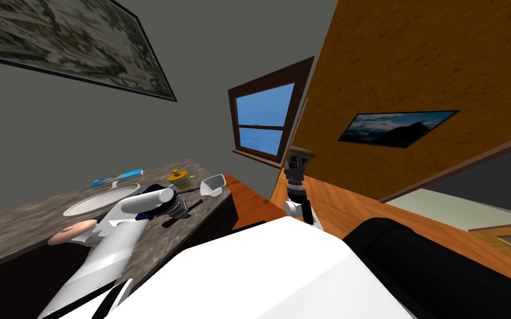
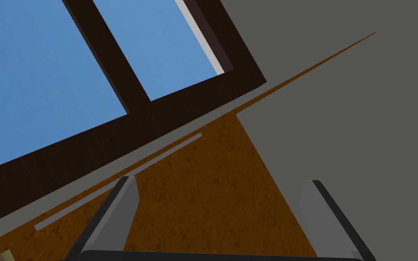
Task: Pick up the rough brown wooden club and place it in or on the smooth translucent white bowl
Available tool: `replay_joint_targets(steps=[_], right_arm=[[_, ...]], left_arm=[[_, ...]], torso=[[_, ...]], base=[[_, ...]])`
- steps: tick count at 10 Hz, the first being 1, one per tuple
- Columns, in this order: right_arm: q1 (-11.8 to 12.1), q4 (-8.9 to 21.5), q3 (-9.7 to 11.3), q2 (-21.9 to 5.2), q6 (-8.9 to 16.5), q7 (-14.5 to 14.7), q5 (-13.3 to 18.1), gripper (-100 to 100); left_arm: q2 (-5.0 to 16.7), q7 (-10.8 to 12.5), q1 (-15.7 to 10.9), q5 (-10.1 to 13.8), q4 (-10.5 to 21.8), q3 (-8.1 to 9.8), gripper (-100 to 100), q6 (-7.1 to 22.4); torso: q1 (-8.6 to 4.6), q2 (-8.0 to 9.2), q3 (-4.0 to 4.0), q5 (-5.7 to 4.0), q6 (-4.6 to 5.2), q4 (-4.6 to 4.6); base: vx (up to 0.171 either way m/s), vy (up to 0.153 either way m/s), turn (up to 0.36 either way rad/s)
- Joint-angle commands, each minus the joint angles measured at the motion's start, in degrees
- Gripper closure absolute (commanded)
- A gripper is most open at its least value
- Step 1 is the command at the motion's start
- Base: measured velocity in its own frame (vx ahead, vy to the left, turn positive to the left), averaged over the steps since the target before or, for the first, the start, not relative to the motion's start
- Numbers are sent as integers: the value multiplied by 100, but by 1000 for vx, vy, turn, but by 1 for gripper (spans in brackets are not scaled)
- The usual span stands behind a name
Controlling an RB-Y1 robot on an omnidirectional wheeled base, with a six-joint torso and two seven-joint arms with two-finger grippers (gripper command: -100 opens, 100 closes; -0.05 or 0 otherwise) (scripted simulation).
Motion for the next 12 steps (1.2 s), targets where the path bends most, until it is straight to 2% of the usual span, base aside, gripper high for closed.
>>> replay_joint_targets(steps=[1,5,6,7,8,9,10,11,12], right_arm=[[0,0,0,0,0,0,0,0],[0,0,0,0,0,0,0,0],[0,0,0,0,0,0,0,0],[0,0,0,0,0,0,0,0],[0,0,0,0,0,0,0,0],[0,0,0,0,0,0,0,0],[0,0,0,0,0,0,0,0],[0,0,0,0,0,0,0,0],[0,0,0,0,0,0,0,0]], left_arm=[[0,0,0,0,0,0,100,0],[-1,3,1,2,1,1,100,7],[-1,3,1,2,0,0,0,7],[57,63,-12,60,-170,39,100,197],[84,92,-18,89,-248,56,100,287],[72,67,-34,70,-175,43,100,216],[77,74,-37,74,-186,46,0,238],[280,8,-154,23,21,144,100,316],[339,-12,-189,6,85,173,100,345]], torso=[[0,0,0,0,0,0],[2,-2,-1,0,1,0],[2,-2,-1,0,1,0],[2,-2,-1,0,1,0],[0,-1,1,-3,1,3],[-1,1,2,-3,1,2],[0,0,0,0,1,0],[1,-1,0,0,1,0],[-2,12,7,-4,-9,3]], base=[[0,0,0],[0,0,0],[0,0,0],[0,0,0],[0,0,0],[0,0,0],[0,0,0],[-40,-31,96],[-57,-45,90]])
